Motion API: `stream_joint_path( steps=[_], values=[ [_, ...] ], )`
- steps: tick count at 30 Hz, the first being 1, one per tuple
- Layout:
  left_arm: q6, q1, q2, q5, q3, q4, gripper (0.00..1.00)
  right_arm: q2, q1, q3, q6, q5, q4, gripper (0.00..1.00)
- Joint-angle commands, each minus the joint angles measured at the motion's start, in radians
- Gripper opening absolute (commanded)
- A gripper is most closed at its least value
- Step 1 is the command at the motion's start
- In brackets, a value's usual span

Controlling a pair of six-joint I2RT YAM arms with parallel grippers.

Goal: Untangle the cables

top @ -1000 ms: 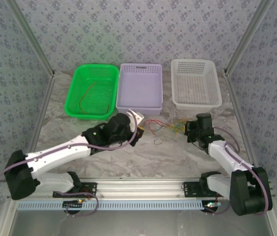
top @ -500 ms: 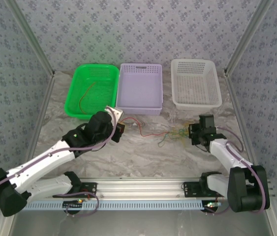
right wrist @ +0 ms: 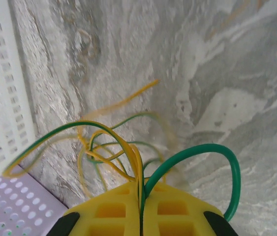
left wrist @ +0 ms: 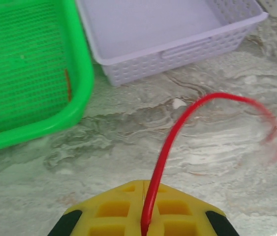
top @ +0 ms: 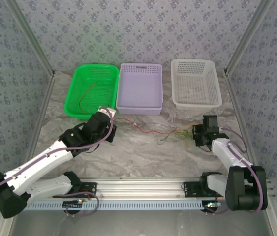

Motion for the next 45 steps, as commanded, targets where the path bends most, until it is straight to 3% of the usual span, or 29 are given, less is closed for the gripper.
stream_joint_path(
  steps=[1,4,12,16,19,23,26,33,36,40,41,43,45],
  values=[
    [-0.017,0.009,-0.024,-0.092,0.018,-0.071,0.0,0.01,-0.027,0.036,-0.038,0.021,-0.048,0.0],
    [-0.029,0.009,-0.024,-0.107,0.015,-0.075,0.0,0.013,-0.03,0.043,-0.046,0.015,-0.045,0.0],
    [0.016,0.009,-0.019,0.08,0.041,0.024,0.0,0.053,0.021,0.064,-0.077,-0.017,-0.048,0.02],
    [0.017,0.009,-0.007,0.131,0.09,0.021,0.0,-0.006,0.064,0.134,-0.168,0.041,-0.152,0.38],
    [0.015,0.008,0.01,0.152,0.122,0.017,0.0,-0.084,0.111,0.183,-0.229,0.125,-0.206,0.54],
    [0.012,0.01,0.055,0.178,0.168,0.011,0.0,-0.137,0.157,0.285,-0.411,0.158,-0.251,0.63],
    [0.008,0.011,0.089,0.202,0.204,0.005,0.0,-0.173,0.227,0.362,-0.597,0.192,-0.259,0.65],
    [0.0,0.011,0.138,0.263,0.255,0.005,0.0,-0.288,0.519,0.292,-1.111,0.106,0.02,0.68],
    [0.006,0.01,0.153,0.284,0.276,-0.012,0.0,-0.255,0.611,0.261,-1.299,0.175,0.066,0.82],
    [0.012,0.011,0.162,0.308,0.301,-0.03,0.0,-0.255,0.698,0.146,-1.523,0.299,0.26,0.88],
    [0.013,0.01,0.161,0.315,0.303,-0.033,0.0,-0.258,0.715,0.099,-1.592,0.312,0.341,0.98],
    [0.014,0.01,0.157,0.327,0.307,-0.034,0.0,-0.257,0.733,0.009,-1.705,0.317,0.502,0.99],
    [0.019,0.011,0.155,0.339,0.308,-0.037,0.0,-0.229,0.744,-0.036,-1.741,0.409,0.629,0.99]
  ],
)
